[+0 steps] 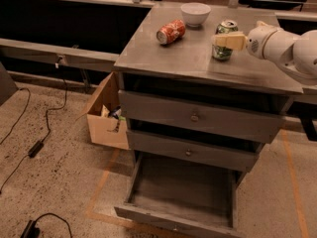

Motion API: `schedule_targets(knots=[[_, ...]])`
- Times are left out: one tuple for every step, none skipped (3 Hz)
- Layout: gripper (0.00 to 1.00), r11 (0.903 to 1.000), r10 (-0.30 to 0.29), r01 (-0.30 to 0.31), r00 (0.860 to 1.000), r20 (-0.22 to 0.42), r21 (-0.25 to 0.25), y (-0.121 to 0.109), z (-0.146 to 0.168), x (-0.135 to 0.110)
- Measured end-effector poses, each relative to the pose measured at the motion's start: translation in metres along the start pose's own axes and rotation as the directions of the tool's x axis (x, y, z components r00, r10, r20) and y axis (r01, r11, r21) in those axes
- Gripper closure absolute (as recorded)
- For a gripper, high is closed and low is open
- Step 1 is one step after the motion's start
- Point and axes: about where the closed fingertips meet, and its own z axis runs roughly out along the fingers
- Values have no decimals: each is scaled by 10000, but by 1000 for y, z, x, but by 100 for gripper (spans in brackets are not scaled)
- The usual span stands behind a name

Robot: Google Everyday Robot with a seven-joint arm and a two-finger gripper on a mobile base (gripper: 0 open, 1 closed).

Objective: Place green can into bottom drawer

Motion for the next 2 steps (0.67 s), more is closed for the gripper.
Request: schedule_targets(knots=[[19,9996,198,-193,9996,216,-200,4,23,14],[41,9979,353,-329,9985,411,-566,10,39,21]])
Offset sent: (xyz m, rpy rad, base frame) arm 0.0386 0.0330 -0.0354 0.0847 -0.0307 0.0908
